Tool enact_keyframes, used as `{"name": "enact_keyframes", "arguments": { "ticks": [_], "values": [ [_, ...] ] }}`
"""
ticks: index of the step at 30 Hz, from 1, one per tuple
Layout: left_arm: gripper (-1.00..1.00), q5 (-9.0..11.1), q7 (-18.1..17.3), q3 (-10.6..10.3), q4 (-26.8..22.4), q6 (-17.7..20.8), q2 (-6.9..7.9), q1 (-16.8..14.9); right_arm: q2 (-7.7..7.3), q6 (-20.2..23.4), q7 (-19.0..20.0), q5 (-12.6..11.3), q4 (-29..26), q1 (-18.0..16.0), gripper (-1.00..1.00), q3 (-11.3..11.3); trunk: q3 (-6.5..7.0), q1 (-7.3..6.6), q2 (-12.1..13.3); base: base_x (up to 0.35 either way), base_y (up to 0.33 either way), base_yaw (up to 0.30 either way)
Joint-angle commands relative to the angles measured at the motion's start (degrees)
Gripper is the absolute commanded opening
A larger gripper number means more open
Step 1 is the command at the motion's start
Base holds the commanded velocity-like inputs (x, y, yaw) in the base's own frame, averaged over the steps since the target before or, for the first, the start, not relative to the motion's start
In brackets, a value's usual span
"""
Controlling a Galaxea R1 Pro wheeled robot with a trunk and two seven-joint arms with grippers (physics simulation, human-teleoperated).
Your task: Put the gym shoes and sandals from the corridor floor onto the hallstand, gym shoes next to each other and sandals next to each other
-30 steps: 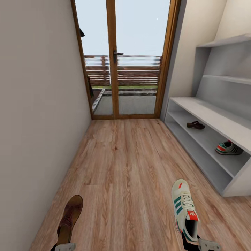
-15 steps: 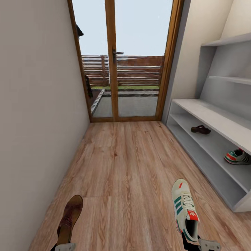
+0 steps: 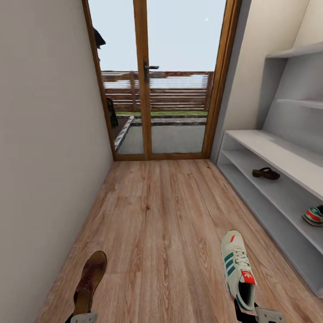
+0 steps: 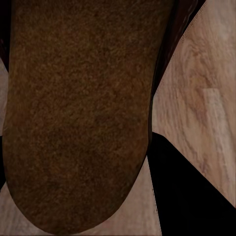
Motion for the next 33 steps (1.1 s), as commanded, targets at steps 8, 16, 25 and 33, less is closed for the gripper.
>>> {"name": "enact_keyframes", "arguments": {
  "ticks": [8,16,25,33],
  "values": [
    [-1.00,-0.6,-0.2,0.5,0.1,-0.2,-0.03,0.0,0.03,-0.2,0.5,0.2,0.0,-0.1,-1.00,-0.4,-0.05,0.02,0.0,0.339,0.000,0.000],
    [-1.00,-0.6,-0.2,0.5,0.0,-0.2,-0.02,0.0,0.07,-0.2,0.5,0.2,0.0,-0.1,-1.00,-0.4,-0.05,0.02,0.0,0.339,0.000,0.000],
    [-1.00,-0.6,-0.2,0.5,0.0,-0.2,-0.03,0.0,0.07,-0.2,0.5,0.2,0.0,-0.1,-1.00,-0.4,-0.05,0.02,0.0,0.339,0.000,0.000],
    [-1.00,-0.6,-0.2,0.5,0.0,-0.2,-0.04,0.0,0.05,-0.2,0.6,0.2,0.0,-0.1,-1.00,-0.4,-0.05,0.02,0.0,0.339,0.000,0.000]
  ]
}}
